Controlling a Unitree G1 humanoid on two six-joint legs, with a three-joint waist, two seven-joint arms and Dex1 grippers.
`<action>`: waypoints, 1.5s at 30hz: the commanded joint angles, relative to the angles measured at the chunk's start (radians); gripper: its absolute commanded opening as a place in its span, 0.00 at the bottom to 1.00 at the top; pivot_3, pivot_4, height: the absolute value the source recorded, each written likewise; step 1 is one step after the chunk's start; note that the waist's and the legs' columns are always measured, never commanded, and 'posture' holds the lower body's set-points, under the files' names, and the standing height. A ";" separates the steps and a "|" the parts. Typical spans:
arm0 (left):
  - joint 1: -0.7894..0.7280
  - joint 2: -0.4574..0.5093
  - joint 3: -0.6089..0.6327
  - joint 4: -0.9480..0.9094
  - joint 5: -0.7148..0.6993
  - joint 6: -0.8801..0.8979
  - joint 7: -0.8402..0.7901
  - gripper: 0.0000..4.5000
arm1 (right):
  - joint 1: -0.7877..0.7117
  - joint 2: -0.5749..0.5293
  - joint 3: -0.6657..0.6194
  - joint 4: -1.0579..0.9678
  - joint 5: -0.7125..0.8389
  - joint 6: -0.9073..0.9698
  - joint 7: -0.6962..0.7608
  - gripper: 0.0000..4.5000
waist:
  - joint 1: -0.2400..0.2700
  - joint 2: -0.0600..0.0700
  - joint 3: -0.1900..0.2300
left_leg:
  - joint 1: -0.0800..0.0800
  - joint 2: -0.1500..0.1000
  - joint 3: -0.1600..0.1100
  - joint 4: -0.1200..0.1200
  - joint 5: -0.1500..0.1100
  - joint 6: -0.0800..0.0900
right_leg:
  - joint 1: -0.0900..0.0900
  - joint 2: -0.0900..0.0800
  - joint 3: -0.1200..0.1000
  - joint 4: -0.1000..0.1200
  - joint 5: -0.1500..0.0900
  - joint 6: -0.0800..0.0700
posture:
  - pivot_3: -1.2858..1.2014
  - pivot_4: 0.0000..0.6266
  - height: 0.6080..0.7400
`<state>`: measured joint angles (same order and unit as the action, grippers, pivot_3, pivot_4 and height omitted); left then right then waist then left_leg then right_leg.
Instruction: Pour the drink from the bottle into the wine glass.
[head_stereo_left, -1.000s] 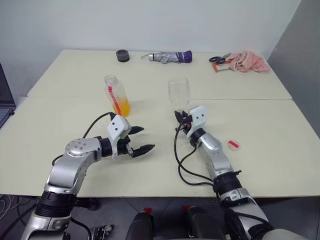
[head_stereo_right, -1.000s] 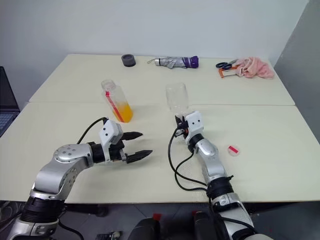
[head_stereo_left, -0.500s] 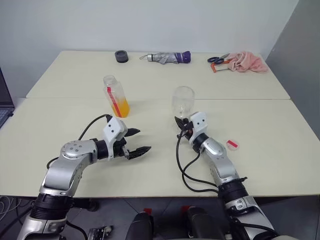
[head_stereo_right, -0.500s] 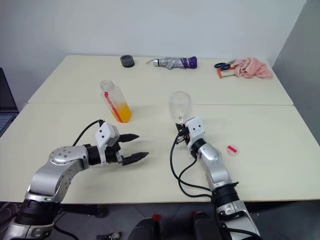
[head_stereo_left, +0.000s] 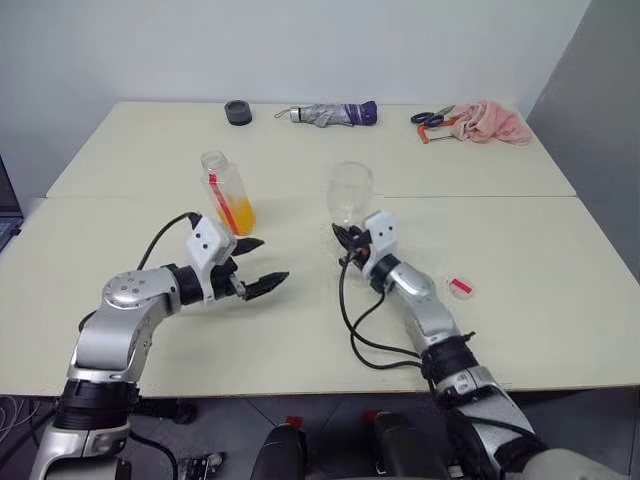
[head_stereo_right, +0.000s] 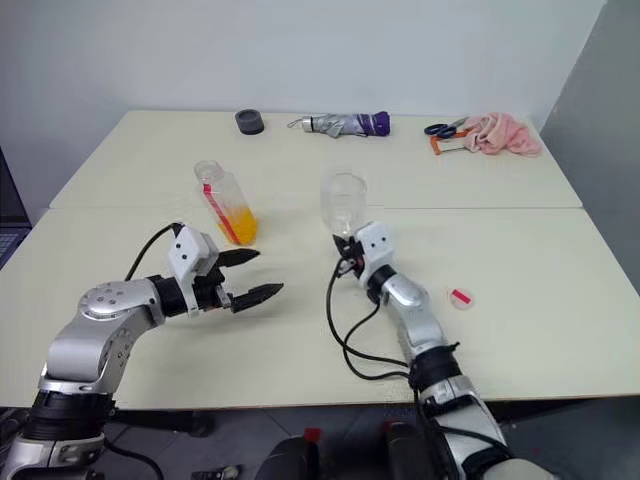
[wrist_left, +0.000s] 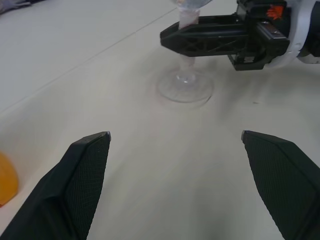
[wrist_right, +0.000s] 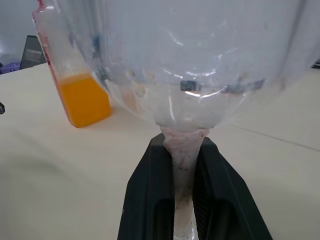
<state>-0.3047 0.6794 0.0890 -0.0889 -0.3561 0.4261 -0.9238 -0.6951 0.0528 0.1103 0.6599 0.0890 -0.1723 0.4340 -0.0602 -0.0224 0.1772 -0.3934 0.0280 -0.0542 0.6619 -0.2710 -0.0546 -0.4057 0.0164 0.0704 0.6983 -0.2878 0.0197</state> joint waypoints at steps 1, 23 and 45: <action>-0.022 0.013 0.045 -0.027 -0.024 -0.014 0.010 1.00 | -0.059 0.012 -0.016 0.101 0.001 -0.085 0.025 0.04 | 0.000 0.000 0.000 | 0.000 0.000 0.000 0.000 0.000 0.000 | 0.000 0.000 0.000 0.000 0.000 0.000 | 0.52 0.24 1.00; -0.107 0.050 0.073 -0.170 -0.101 0.065 0.046 1.00 | -0.065 0.016 -0.025 0.243 -0.005 -0.156 0.086 0.48 | 0.001 0.000 0.000 | -0.001 0.000 -0.001 0.000 0.000 0.000 | 0.000 -0.001 0.000 0.000 0.000 0.000 | 0.52 0.24 1.00; -0.073 0.025 0.088 -0.209 -0.142 0.077 0.090 1.00 | 0.126 -0.063 -0.007 -0.060 0.017 -0.019 0.171 0.99 | 0.002 0.000 0.000 | -0.001 0.001 -0.001 0.000 0.000 0.000 | 0.000 -0.001 0.000 0.000 0.000 0.000 | 0.52 0.24 1.00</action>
<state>-0.3769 0.7035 0.1466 -0.2602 -0.4764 0.5073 -0.8406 -0.5767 -0.0084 0.1008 0.6645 0.0936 -0.2070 0.5906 -0.0579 -0.0222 0.1773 -0.3947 0.0285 -0.0553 0.6621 -0.2709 -0.0547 -0.4058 0.0150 0.0702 0.6981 -0.2878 0.0198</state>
